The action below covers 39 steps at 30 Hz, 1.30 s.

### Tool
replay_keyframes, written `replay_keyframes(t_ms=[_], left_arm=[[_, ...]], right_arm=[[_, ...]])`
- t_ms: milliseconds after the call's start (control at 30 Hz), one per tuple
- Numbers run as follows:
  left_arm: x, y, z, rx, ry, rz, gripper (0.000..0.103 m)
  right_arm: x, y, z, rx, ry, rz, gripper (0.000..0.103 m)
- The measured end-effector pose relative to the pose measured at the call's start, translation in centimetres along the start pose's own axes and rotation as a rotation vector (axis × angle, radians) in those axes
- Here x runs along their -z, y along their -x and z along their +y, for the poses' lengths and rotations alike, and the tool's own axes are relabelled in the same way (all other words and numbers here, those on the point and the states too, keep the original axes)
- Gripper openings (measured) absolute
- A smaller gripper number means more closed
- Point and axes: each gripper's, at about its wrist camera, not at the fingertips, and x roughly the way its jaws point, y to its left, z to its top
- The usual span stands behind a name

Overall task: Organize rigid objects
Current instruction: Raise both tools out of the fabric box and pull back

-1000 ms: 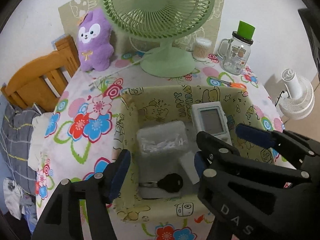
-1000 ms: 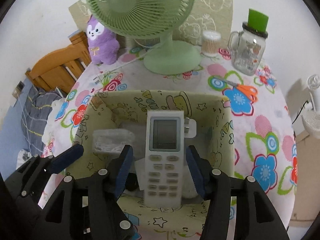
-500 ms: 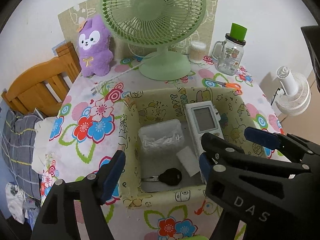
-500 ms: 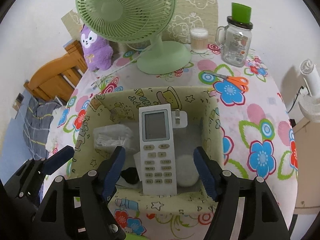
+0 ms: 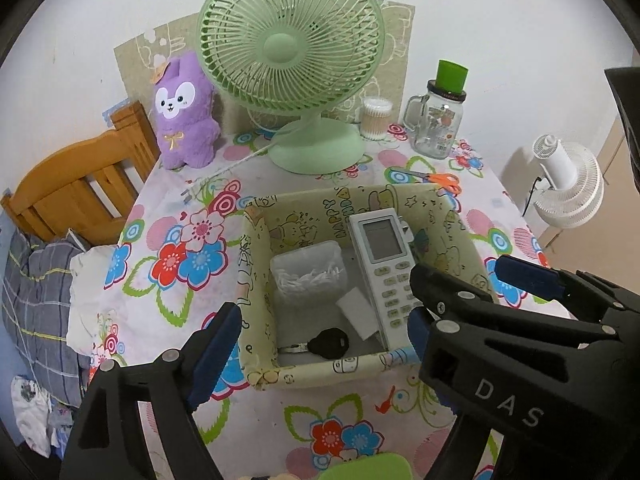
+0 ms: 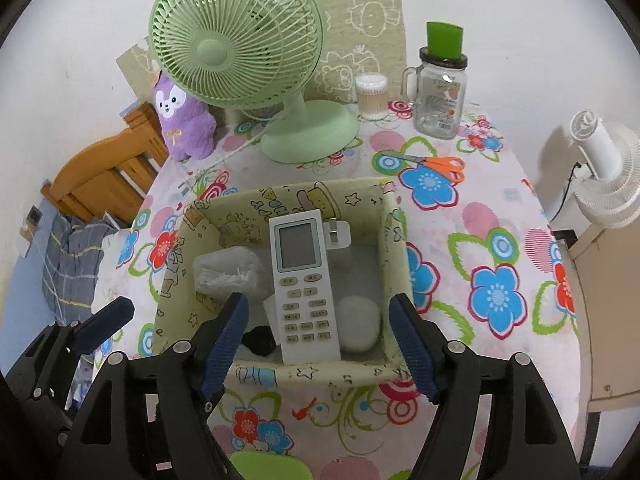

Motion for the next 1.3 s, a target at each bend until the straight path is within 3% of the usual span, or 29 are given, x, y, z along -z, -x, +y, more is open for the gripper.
replay_keyframes(t_ms=[1300], left_arm=[[4.1,7.3,0.4,0.077,-0.054,-0.095,0.099]], right_arm=[[5.3,8.3,1.1,0.071,-0.049,-0.111,0.086]])
